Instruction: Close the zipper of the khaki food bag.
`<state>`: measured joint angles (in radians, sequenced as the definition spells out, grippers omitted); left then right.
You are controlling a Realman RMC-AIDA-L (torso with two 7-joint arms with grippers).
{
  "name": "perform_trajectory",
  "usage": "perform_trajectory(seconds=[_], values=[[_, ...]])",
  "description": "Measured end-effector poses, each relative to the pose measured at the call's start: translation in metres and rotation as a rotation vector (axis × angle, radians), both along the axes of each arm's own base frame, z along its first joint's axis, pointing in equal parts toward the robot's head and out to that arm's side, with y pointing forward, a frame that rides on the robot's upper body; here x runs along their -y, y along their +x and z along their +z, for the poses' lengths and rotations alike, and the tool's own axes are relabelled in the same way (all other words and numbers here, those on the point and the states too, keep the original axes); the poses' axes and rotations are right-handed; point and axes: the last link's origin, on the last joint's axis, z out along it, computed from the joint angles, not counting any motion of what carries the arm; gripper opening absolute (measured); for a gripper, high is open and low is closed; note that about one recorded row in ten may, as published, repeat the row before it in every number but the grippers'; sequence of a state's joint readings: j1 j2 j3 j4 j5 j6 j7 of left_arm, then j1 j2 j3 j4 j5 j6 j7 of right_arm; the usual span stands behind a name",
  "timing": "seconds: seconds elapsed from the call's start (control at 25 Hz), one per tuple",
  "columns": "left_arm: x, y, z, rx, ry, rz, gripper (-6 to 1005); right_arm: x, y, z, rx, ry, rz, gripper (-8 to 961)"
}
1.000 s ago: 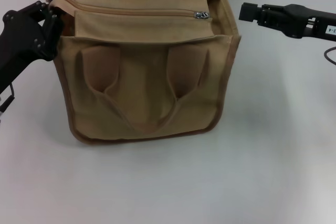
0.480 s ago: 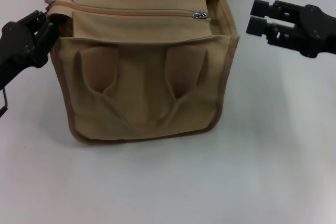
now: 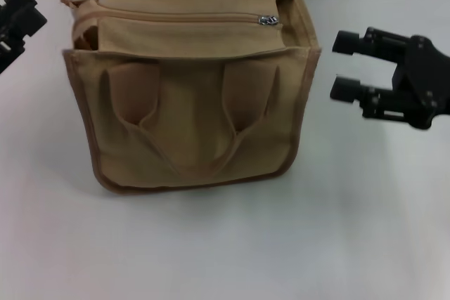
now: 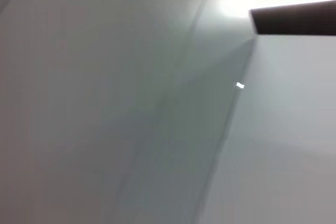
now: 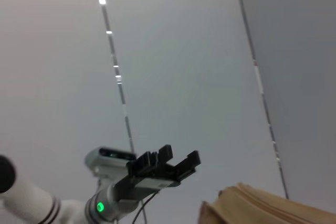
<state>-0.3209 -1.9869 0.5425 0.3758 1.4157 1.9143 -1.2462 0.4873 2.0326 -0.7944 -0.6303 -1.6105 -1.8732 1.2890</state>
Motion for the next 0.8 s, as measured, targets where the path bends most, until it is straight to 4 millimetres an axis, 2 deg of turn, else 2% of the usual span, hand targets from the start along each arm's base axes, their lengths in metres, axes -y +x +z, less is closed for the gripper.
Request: perform_trajectory(seconds=[0.04,0.12,0.2,0.32,0.36,0.48,0.52,0.56,0.64,0.68,0.8], values=[[0.005,0.006,0.006,0.021,-0.043,-0.062,391,0.003,0.0,-0.001,-0.001,0.002,0.016,752],[0.005,0.006,0.006,0.021,-0.043,-0.062,490,0.008,0.001,-0.003,0.005,0.003,0.045,752],[0.008,0.021,-0.009,-0.065,-0.174,-0.179,590,0.013,0.003,-0.006,0.018,-0.003,0.069,752],[0.009,0.025,-0.015,-0.091,-0.207,-0.212,730,0.021,0.008,-0.011,0.034,-0.012,0.101,752],[0.012,0.034,-0.029,-0.153,-0.285,-0.293,776,0.023,0.01,-0.013,0.04,-0.015,0.109,752],[0.016,0.041,-0.045,-0.214,-0.352,-0.38,785,0.034,0.017,-0.029,0.089,-0.051,0.145,752],[0.016,0.041,-0.045,-0.214,-0.352,-0.38,788,0.036,0.018,-0.034,0.101,-0.059,0.151,752],[0.021,0.043,-0.06,-0.263,-0.378,-0.425,791,0.036,0.018,-0.034,0.101,-0.059,0.151,752],[0.025,0.04,-0.077,-0.315,-0.391,-0.434,796,0.039,0.021,-0.046,0.13,-0.062,0.16,752],[0.026,0.039,-0.079,-0.323,-0.391,-0.431,799,0.04,0.023,-0.055,0.156,-0.062,0.163,752],[0.027,0.034,-0.091,-0.366,-0.392,-0.404,805,0.041,0.023,-0.062,0.172,-0.074,0.164,752]])
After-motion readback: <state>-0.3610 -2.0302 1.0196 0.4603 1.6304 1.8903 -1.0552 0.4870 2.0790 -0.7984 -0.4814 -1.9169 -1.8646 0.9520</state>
